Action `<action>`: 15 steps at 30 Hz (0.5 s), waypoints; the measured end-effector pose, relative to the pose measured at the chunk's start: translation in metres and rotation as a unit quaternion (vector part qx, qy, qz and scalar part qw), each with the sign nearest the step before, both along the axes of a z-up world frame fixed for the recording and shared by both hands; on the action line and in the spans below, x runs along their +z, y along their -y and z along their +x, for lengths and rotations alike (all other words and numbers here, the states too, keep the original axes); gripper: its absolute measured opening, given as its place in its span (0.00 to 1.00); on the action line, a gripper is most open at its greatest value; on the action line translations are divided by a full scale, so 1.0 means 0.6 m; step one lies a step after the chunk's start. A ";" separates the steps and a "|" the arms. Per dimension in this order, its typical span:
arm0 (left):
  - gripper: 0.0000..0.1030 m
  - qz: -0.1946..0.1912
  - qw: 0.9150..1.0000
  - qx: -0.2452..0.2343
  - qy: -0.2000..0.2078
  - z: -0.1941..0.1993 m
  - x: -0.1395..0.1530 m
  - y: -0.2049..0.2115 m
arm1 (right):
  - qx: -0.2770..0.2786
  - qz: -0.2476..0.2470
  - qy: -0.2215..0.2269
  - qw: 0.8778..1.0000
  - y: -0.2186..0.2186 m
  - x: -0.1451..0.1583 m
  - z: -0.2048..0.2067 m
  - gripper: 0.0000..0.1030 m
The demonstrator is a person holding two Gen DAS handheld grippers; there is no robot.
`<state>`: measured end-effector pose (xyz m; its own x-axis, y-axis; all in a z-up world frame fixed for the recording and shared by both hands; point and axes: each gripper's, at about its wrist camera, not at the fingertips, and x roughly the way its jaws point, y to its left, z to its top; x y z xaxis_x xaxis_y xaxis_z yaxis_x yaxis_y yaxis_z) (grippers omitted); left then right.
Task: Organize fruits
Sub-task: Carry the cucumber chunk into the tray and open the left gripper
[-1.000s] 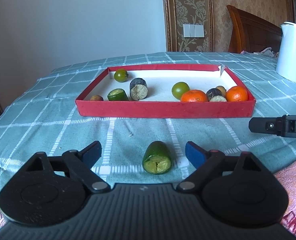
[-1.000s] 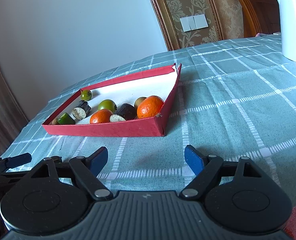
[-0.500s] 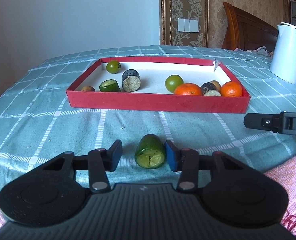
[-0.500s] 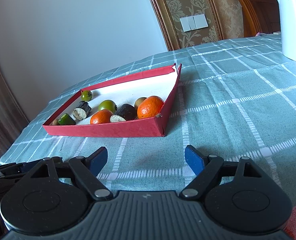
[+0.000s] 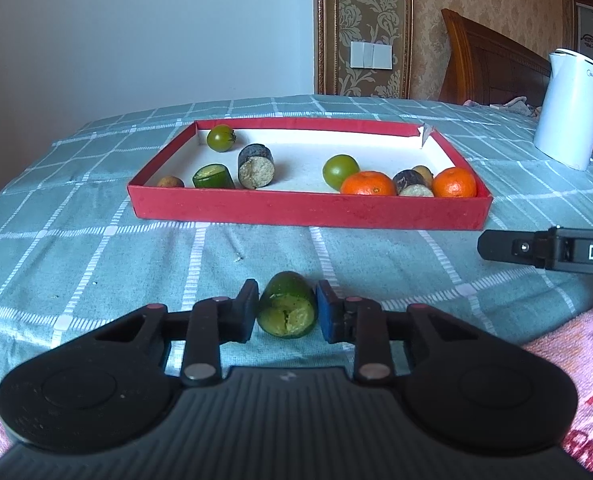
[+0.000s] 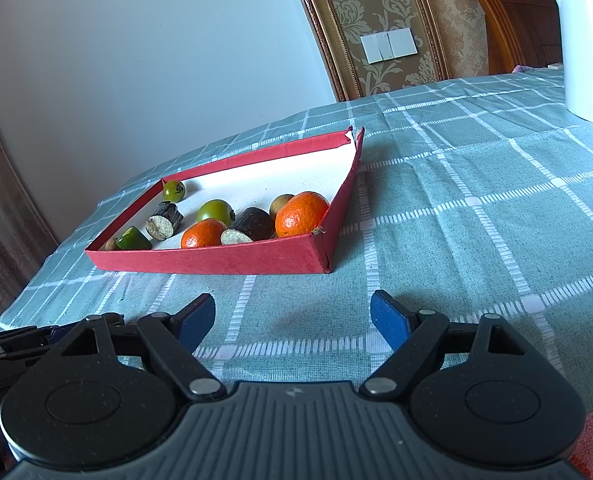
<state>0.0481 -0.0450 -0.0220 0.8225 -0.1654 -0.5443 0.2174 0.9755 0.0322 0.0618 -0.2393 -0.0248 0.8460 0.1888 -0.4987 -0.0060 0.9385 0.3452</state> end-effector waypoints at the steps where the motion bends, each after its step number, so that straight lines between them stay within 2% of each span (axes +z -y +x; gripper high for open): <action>1: 0.28 -0.002 1.000 0.003 0.003 0.001 0.004 -0.003 | 0.000 0.000 0.000 1.000 0.000 0.000 0.000 0.82; 15: 0.27 -0.010 0.998 0.043 0.052 0.054 0.065 -0.041 | 0.000 0.000 0.000 1.000 -0.001 0.000 0.000 0.82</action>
